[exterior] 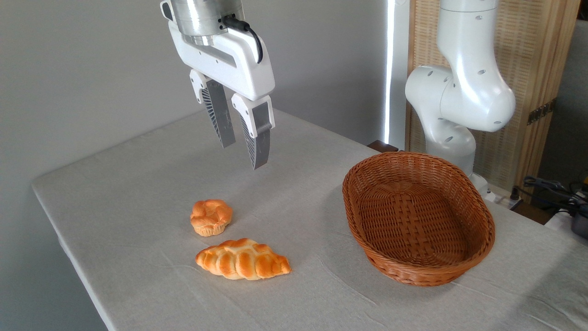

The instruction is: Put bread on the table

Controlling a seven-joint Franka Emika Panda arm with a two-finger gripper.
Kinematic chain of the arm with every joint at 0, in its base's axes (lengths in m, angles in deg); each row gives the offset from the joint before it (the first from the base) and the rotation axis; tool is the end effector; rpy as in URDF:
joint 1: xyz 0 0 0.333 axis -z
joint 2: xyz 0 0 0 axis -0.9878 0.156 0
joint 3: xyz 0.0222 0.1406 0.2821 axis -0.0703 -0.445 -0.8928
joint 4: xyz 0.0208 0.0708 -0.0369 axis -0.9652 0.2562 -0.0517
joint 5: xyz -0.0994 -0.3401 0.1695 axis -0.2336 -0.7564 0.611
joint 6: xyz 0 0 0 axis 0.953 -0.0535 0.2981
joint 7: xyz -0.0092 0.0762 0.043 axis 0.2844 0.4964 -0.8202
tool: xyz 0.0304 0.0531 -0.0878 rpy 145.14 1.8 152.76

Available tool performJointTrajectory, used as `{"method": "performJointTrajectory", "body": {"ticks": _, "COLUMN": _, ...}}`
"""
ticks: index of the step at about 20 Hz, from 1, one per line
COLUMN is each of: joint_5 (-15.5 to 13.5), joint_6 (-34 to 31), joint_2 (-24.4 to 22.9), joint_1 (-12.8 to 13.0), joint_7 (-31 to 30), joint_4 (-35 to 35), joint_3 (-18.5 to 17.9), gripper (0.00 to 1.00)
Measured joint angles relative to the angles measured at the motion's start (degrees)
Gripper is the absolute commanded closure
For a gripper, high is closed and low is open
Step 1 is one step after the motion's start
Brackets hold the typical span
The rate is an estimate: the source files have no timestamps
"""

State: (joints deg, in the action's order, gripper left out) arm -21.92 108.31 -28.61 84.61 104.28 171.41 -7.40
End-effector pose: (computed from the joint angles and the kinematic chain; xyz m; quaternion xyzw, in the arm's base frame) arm 0.5410 -0.0328 0.6200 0.9222 -0.3851 -0.0042 0.0346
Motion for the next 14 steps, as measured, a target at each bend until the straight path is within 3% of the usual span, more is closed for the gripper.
{"method": "performJointTrajectory", "body": {"ticks": 6, "joint_5": 0.9, "joint_6": 4.52, "joint_2": 0.45, "joint_1": 0.0, "joint_7": -1.4, "joint_4": -0.03, "joint_3": 1.19, "gripper": 0.0}}
{"method": "performJointTrajectory", "body": {"ticks": 14, "joint_5": 1.61, "joint_6": 4.68, "joint_2": 0.96, "joint_1": 0.0, "joint_7": -2.42, "joint_4": -0.03, "joint_3": 1.64, "gripper": 0.0}}
